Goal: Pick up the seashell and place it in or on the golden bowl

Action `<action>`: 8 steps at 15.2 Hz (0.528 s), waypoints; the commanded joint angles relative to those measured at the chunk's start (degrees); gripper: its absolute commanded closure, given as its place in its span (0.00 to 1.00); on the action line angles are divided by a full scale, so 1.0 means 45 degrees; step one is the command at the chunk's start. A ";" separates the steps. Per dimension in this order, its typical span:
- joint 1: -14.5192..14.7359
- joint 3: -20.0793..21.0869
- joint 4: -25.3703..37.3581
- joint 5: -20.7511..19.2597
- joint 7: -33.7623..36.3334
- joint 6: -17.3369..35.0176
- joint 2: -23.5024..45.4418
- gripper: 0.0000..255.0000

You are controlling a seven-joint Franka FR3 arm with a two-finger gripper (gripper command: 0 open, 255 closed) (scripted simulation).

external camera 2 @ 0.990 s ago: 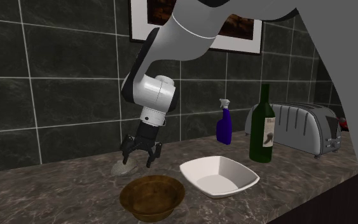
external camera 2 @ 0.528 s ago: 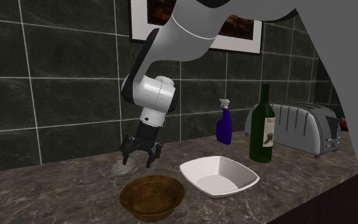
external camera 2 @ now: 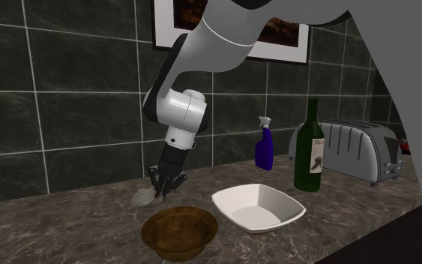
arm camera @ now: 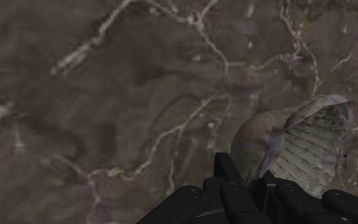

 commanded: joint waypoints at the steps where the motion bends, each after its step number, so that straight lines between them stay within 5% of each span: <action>1: 0.0000 0.0000 0.0001 0.0000 0.0000 0.0000 -0.0001 1.00; 8: 0.0044 -0.0113 0.0139 -0.0277 0.0395 -0.0690 -0.0619 1.00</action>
